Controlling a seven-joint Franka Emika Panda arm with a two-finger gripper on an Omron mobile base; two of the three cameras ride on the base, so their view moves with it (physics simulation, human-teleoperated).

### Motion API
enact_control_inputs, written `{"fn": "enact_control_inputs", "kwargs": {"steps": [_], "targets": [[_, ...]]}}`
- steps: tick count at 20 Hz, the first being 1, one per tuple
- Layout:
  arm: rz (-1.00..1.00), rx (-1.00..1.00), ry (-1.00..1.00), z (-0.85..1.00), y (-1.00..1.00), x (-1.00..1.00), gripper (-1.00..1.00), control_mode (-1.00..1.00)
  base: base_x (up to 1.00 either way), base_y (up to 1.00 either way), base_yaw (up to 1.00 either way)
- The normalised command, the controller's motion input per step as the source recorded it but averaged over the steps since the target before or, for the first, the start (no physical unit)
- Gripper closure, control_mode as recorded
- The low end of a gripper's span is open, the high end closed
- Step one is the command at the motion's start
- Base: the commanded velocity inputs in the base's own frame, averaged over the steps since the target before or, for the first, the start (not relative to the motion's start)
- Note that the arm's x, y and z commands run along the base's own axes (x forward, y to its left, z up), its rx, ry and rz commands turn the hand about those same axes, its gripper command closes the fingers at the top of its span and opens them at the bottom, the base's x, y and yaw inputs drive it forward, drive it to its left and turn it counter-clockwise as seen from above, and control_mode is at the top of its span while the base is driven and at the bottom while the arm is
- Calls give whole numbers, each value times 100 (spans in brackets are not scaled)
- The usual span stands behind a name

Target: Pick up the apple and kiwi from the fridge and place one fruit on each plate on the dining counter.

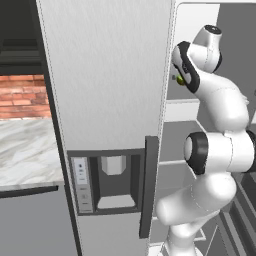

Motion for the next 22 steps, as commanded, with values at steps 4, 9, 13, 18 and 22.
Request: {"fn": "enact_control_inputs", "kwargs": {"steps": [4,9,13,18,22], "targets": [[0,0,0,-6,-11,35,-100,-100,0,0,0],[0,0,0,-9,-9,21,-100,-100,0,0,0],[0,0,0,-12,0,0,-100,-100,0,0,0],[0,0,0,-12,0,0,-100,-100,0,0,0],[0,0,0,-8,0,0,-100,-100,0,0,0]]}}
